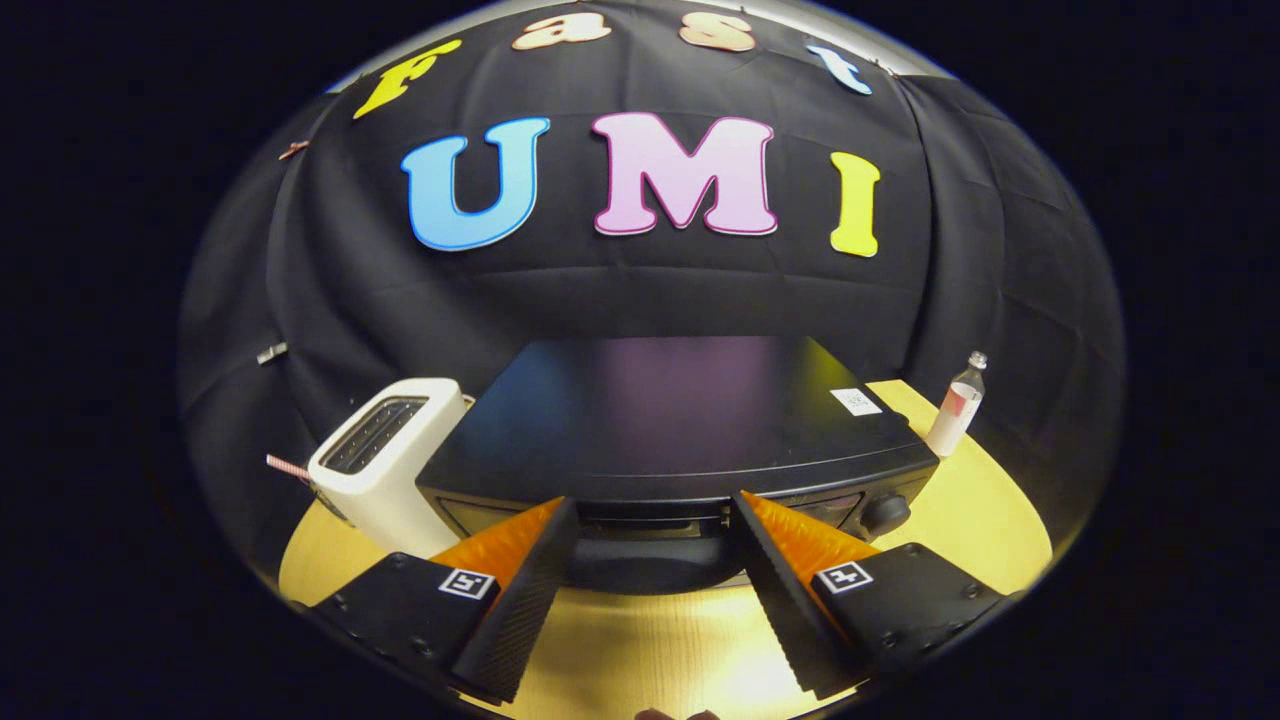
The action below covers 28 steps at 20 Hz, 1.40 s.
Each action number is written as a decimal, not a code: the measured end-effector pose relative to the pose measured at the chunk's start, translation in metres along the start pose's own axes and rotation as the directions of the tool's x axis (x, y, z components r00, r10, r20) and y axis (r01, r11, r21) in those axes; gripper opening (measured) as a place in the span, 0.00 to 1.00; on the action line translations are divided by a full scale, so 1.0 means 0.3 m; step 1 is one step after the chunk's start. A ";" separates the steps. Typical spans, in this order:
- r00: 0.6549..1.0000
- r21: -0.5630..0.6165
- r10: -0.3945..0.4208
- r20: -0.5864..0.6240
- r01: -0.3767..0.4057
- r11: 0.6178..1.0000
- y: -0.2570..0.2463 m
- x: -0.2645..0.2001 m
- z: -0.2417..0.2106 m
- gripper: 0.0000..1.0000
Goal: Open the toaster oven, put the food inside, and close the toaster oven door.
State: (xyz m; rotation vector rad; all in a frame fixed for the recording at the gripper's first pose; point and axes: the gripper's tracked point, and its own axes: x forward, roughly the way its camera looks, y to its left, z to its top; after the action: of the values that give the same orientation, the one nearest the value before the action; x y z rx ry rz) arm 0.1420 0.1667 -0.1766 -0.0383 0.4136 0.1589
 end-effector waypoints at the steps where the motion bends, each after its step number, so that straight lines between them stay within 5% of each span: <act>1: 1.000 0.002 -0.003 -0.005 0.003 1.000 0.002 -0.009 -0.010 1.00; 10: 0.997 0.063 0.025 -0.077 -0.021 0.998 -0.004 -0.184 -0.224 1.00; 15: 0.976 0.089 0.039 -0.215 -0.020 0.996 -0.014 -0.260 -0.448 0.99; 19: 0.978 0.077 0.036 -0.205 -0.021 0.997 -0.080 -0.325 -0.472 1.00; 28: 0.979 0.138 -0.013 -0.204 0.042 0.990 -0.579 -0.493 -0.364 1.00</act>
State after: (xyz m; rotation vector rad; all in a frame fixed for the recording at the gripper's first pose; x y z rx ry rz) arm -0.0070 -0.0338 -0.2159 0.0802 0.6268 0.0976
